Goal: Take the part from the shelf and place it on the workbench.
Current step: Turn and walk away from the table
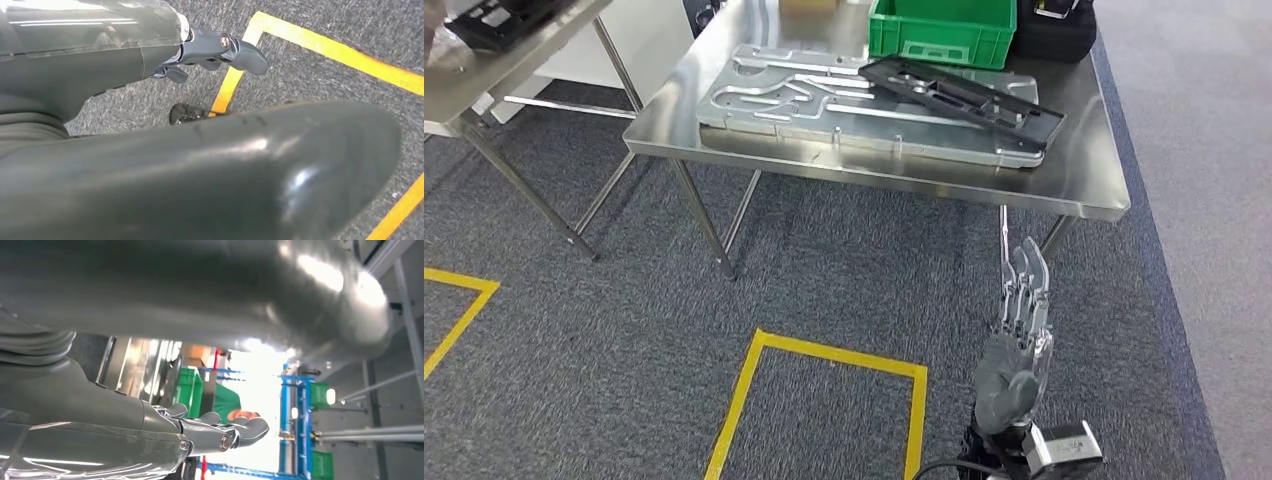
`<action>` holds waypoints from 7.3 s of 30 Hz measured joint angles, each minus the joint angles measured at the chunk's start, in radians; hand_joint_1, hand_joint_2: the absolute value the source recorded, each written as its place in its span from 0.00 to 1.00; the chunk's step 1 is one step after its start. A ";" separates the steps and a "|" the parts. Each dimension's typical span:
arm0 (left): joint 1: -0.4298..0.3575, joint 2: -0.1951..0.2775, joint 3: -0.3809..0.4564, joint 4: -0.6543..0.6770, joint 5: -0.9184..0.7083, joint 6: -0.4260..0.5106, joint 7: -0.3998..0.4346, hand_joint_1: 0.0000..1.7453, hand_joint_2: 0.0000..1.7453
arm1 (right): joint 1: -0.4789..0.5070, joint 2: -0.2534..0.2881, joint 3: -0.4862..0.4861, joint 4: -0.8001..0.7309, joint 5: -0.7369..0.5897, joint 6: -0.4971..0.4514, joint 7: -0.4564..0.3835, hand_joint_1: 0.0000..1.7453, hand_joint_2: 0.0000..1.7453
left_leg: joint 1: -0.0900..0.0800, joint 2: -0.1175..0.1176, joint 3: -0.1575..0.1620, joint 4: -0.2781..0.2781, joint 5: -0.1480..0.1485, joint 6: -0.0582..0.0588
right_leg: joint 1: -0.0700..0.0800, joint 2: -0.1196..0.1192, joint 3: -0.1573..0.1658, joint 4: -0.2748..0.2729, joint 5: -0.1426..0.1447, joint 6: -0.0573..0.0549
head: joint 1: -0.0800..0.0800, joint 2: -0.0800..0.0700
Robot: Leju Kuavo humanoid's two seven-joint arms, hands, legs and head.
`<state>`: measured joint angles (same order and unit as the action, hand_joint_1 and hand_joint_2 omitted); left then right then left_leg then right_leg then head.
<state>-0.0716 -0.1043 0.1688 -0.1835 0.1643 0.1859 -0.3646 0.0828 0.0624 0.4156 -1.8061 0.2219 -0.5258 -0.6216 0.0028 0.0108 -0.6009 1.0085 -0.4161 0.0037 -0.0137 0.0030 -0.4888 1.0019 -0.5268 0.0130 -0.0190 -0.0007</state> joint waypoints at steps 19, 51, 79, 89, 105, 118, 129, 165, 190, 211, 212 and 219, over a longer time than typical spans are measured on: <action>-0.003 -0.001 0.001 0.000 -0.008 -0.001 0.005 0.00 0.00 | 0.027 0.002 -0.086 -0.002 0.017 -0.026 0.044 0.00 0.00 | -0.003 0.001 0.120 -0.056 -0.067 0.033 | 0.013 -0.006 -0.141 0.051 0.061 0.002 | -0.002 0.000; 0.005 -0.013 0.022 0.000 -0.030 -0.001 0.016 0.00 0.00 | -0.126 0.002 -0.808 0.915 0.108 0.135 0.093 0.00 0.00 | -0.001 -0.002 0.107 -0.054 -0.060 0.038 | -0.006 -0.004 -0.166 0.114 0.007 0.023 | -0.005 0.000; 0.010 -0.011 0.029 0.000 -0.054 0.004 0.038 0.00 0.00 | -0.182 -0.052 -0.979 1.566 0.149 0.153 0.449 0.00 0.00 | -0.007 -0.004 0.129 -0.052 -0.083 0.021 | 0.001 -0.007 -0.098 0.006 0.086 0.003 | -0.004 0.000; 0.012 -0.011 0.029 0.000 -0.060 -0.008 0.094 0.00 1.00 | -0.165 -0.052 -1.000 1.590 0.126 0.204 0.588 0.00 0.75 | -0.007 0.001 0.065 -0.021 -0.049 0.028 | -0.004 -0.004 -0.066 0.066 0.016 0.016 | -0.003 0.000; 0.006 -0.004 0.028 0.000 -0.086 0.018 0.175 0.00 1.00 | -0.163 -0.038 -1.026 1.597 0.126 0.243 0.580 0.00 1.00 | 0.003 -0.004 0.071 0.028 -0.081 -0.008 | 0.000 -0.005 -0.061 0.009 0.049 -0.022 | -0.005 0.000; 0.002 -0.001 0.028 0.000 -0.086 0.017 0.165 0.00 0.00 | -0.164 -0.033 -1.048 1.600 0.115 0.244 0.562 0.00 1.00 | -0.009 -0.006 0.075 -0.012 -0.070 0.008 | -0.004 -0.004 -0.071 0.003 0.062 0.001 | -0.002 0.000; 0.002 -0.001 0.027 0.000 -0.107 0.039 0.140 0.00 0.00 | -0.163 -0.032 -1.066 1.601 0.105 0.238 0.522 0.00 0.00 | -0.009 -0.006 0.075 -0.011 -0.069 0.009 | -0.004 -0.004 -0.072 0.003 0.063 0.003 | -0.002 0.000; 0.002 -0.001 -0.001 0.000 -0.170 0.176 0.201 0.00 0.00 | -0.163 -0.028 -1.075 1.603 0.150 0.232 0.501 0.00 0.00 | -0.008 -0.006 0.075 -0.011 -0.068 0.009 | -0.003 -0.004 -0.073 0.005 0.063 0.003 | -0.002 0.000; 0.002 0.000 0.000 0.000 -0.134 0.103 0.177 0.00 0.00 | -0.163 -0.018 -1.075 1.604 0.178 0.243 0.488 0.00 0.00 | -0.009 -0.002 0.076 -0.020 -0.062 0.051 | -0.011 -0.003 -0.178 0.227 -0.049 0.031 | 0.000 0.000; 0.002 0.000 0.001 0.000 -0.147 0.096 0.163 0.00 0.00 | -0.162 -0.015 -1.080 1.604 0.158 0.254 0.425 0.00 0.00 | -0.003 -0.001 0.083 -0.015 -0.081 0.007 | 0.001 -0.004 -0.088 0.026 0.051 -0.011 | -0.001 0.000; 0.002 0.000 0.001 0.000 -0.147 0.096 0.163 0.00 0.00 | -0.162 -0.015 -1.082 1.604 0.157 0.255 0.423 0.00 0.00 | -0.002 -0.001 0.083 -0.015 -0.081 0.001 | 0.002 -0.004 -0.089 0.026 0.051 -0.011 | 0.000 0.000; 0.001 0.001 0.002 0.000 -0.147 0.096 0.164 0.00 0.00 | -0.165 -0.009 -1.095 1.603 0.154 0.258 0.420 0.00 0.00 | 0.009 0.001 0.136 -0.101 -0.048 0.024 | -0.002 -0.003 -0.107 0.085 0.012 0.008 | 0.003 0.000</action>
<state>-0.0709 -0.1035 0.1710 -0.1836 0.0177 0.2815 -0.2003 -0.0827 0.0529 -0.6790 -0.2028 0.3756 -0.2678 -0.2019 0.0117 0.0117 -0.4645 0.9077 -0.4638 0.0279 -0.0158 -0.0002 -0.5963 1.0867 -0.5144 0.0213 -0.0162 -0.0008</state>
